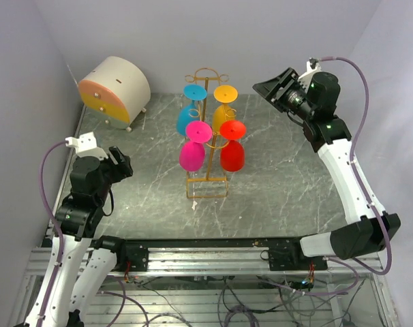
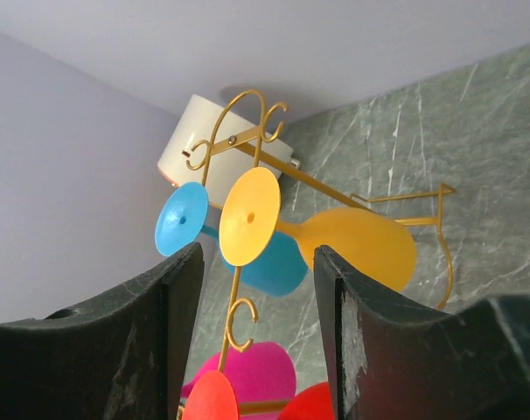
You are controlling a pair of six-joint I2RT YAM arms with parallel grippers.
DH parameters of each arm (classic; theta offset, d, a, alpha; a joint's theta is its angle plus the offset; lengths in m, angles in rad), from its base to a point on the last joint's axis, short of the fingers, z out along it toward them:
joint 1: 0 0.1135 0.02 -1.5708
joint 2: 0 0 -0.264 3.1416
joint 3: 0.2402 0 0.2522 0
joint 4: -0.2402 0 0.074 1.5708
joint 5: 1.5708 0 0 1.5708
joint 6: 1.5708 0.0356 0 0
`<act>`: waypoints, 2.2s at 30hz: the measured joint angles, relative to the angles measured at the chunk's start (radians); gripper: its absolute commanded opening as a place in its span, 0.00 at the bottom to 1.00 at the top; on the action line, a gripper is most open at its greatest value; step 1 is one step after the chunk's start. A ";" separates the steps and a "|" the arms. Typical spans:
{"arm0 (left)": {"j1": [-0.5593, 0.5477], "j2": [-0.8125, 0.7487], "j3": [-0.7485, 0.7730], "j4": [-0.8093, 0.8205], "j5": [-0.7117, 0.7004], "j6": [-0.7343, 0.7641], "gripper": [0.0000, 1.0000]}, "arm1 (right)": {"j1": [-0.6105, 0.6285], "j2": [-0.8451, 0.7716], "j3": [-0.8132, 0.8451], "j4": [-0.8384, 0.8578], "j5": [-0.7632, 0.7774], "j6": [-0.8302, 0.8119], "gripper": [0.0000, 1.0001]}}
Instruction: Take the wine glass off the wine glass rack
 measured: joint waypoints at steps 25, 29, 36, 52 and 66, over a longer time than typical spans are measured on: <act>0.000 -0.012 -0.001 0.000 0.000 0.000 0.61 | -0.002 0.214 0.156 -0.004 -0.282 -0.007 0.49; 0.000 -0.012 -0.001 0.000 0.000 0.000 0.61 | -0.002 0.244 0.159 -0.003 -0.324 -0.006 0.47; 0.000 -0.012 -0.003 0.000 0.000 0.000 0.61 | -0.002 0.261 0.161 -0.027 -0.322 -0.023 0.46; 0.000 -0.008 -0.005 0.000 -0.001 0.000 0.61 | -0.002 0.322 0.161 -0.003 -0.345 -0.027 0.38; 0.000 -0.007 -0.005 0.000 -0.001 0.000 0.61 | 0.010 0.331 0.164 0.051 -0.356 -0.010 0.28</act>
